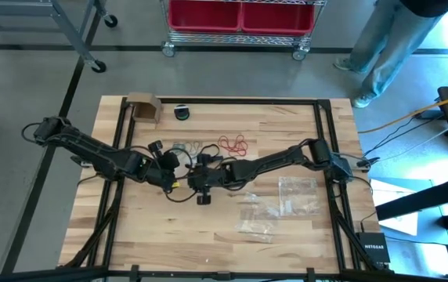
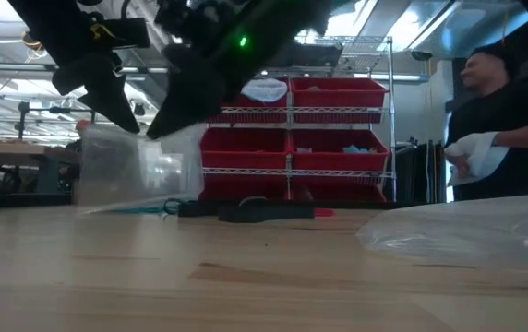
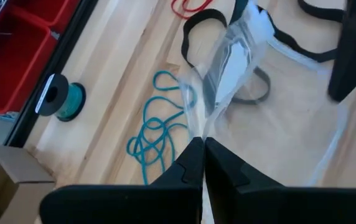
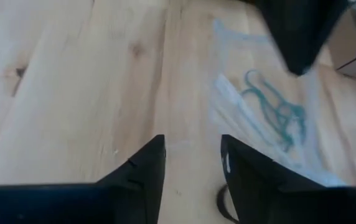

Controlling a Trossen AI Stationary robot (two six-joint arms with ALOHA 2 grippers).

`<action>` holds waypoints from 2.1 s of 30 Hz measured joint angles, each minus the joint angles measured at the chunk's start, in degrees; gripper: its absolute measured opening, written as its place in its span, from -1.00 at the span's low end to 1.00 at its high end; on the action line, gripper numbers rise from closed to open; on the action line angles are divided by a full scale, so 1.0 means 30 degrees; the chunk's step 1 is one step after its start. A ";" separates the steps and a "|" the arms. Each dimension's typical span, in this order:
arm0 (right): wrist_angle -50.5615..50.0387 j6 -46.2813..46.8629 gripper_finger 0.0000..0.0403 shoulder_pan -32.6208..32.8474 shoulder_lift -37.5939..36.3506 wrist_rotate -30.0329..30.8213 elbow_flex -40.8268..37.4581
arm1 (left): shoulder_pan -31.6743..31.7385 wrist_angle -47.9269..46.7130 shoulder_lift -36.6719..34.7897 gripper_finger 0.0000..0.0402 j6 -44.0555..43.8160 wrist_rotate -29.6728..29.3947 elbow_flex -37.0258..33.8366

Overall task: Sort rubber bands
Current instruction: Put the black rubber band into the transparent zip bag

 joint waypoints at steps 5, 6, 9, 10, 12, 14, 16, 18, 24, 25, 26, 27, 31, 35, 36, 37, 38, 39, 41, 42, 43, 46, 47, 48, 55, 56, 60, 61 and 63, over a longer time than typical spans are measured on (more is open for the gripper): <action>-0.2105 -0.0043 -0.28 -0.0005 -0.1479 -0.0007 0.0007 | 0.0000 0.0045 0.0000 -1.00 -0.0166 0.0007 0.0000; -0.2712 -0.0043 -0.29 -0.0005 -0.1790 -0.0013 0.0007 | 0.0000 0.0036 0.0000 -1.00 -0.0235 0.0007 0.0000; -0.4507 -0.0229 -0.30 -0.0125 -0.2817 -0.0204 -0.0076 | 0.0000 0.0036 0.0000 -1.00 -0.0292 0.0022 0.0000; -0.5009 -0.0275 -0.31 -0.0294 -0.3125 -0.0396 -0.0254 | 0.0000 0.0056 0.0000 -1.00 -0.0298 0.0022 0.0000; -0.5704 -0.0177 -0.31 -0.0772 -0.3662 -0.1070 -0.0868 | 0.0000 0.0047 0.0000 -1.00 -0.0276 0.0015 0.0000; -0.5752 -0.0062 -0.31 -0.1308 -0.4206 -0.1516 -0.1924 | 0.0000 0.0044 0.0000 -1.00 -0.0292 0.0015 0.0000; -0.5314 -0.0029 -0.32 -0.1844 -0.4830 -0.1852 -0.3255 | 0.0000 0.0050 0.0000 -1.00 -0.0298 0.0015 0.0000; -0.4296 -0.0043 -0.32 -0.2324 -0.5290 -0.2292 -0.4687 | 0.0000 0.0075 0.0000 -1.00 -0.0357 0.0015 0.0000; -0.1816 -0.0108 -0.32 -0.3660 -0.5381 -0.3110 -0.8028 | 0.0000 0.0187 0.0000 -1.00 -0.0502 0.0007 0.0000; -0.1359 -0.0140 -0.32 -0.3900 -0.5390 -0.3038 -0.8360 | 0.0000 0.0194 0.0000 -1.00 -0.0495 0.0007 0.0000; -0.1026 -0.0182 -0.32 -0.4154 -0.5396 -0.2972 -0.8688 | 0.0000 0.0188 0.0000 -1.00 -0.0469 0.0008 0.0000; -0.0965 -0.0227 -0.32 -0.4405 -0.5396 -0.2959 -0.8959 | 0.0000 0.0200 0.0000 -1.00 -0.0443 0.0007 0.0000; -0.1098 -0.1415 -0.32 -0.5427 -0.5389 -0.3980 -0.9308 | 0.0000 0.0194 0.0000 -1.00 -0.0451 0.0012 -0.0007; -0.1020 -0.2482 -0.32 -0.6224 -0.5389 -0.6464 -0.9355 | 0.0000 0.0187 0.0000 -1.00 -0.0451 0.0044 -0.0007; -0.0894 -0.2438 -0.32 -0.6337 -0.5389 -0.6895 -0.9355 | 0.0000 0.0187 0.0000 -1.00 -0.0461 0.0046 0.0000; -0.0761 -0.2189 -0.32 -0.6343 -0.5389 -0.7189 -0.9355 | 0.0000 0.0190 0.0000 -1.00 -0.0522 0.0060 0.0000; -0.0670 -0.1839 -0.31 -0.6339 -0.5389 -0.7334 -0.9350 | 0.0000 0.0194 0.0000 -1.00 -0.0602 0.0073 0.0000; -0.0708 -0.1490 -0.30 -0.6313 -0.5389 -0.7404 -0.9294 | 0.0000 0.0194 0.0000 -1.00 -0.0648 0.0066 0.0000; -0.0722 -0.0859 -0.25 -0.6260 -0.5389 -0.7458 -0.9135 | 0.0000 0.0189 0.0000 -1.00 -0.0654 0.0073 0.0000; -0.0707 -0.0748 -0.21 -0.6217 -0.5389 -0.7498 -0.9018 | 0.0000 0.0187 0.0000 -1.00 -0.0622 0.0073 -0.0004; -0.0742 -0.0654 -0.17 -0.6081 -0.5389 -0.7747 -0.8836 | 0.0000 0.0190 0.0000 -1.00 -0.0598 0.0073 0.0000; -0.0663 -0.0463 -0.01 -0.5654 -0.5396 -0.8831 -0.7843 | 0.0000 0.0209 0.0000 -1.00 -0.0634 0.0178 0.0000; -0.0487 -0.0471 0.04 -0.5368 -0.5420 -0.9160 -0.7404 | 0.0000 0.0223 0.0000 -1.00 -0.0640 0.0291 -0.0007; -0.0236 -0.0586 0.08 -0.4995 -0.5446 -0.9420 -0.6991 | 0.0000 0.0327 0.0000 -1.00 -0.0640 0.0484 -0.0007; 0.3430 -0.4347 0.18 -0.1838 -0.5469 -0.6119 -0.5654 | 0.0000 0.1332 0.0000 -1.00 -0.0604 0.1873 0.0420; 0.4011 -0.4993 0.18 -0.1483 -0.5439 -0.5228 -0.5646 | 0.0000 0.1290 0.0000 -1.00 -0.0604 0.1946 0.0463; 0.5468 -0.6257 0.17 -0.0674 -0.4707 -0.2797 -0.5632 | 0.0000 0.2076 0.0000 -1.00 -0.0604 0.2669 0.0546; 0.5896 -0.6264 0.15 -0.0604 -0.4498 -0.2224 -0.5627 | 0.0000 0.2364 0.0000 -1.00 -0.0604 0.2785 0.0546; 0.5919 -0.6275 0.10 -0.0620 -0.4042 -0.1484 -0.5596 | 0.0000 0.2830 0.0000 -1.00 -0.0594 0.3030 0.0548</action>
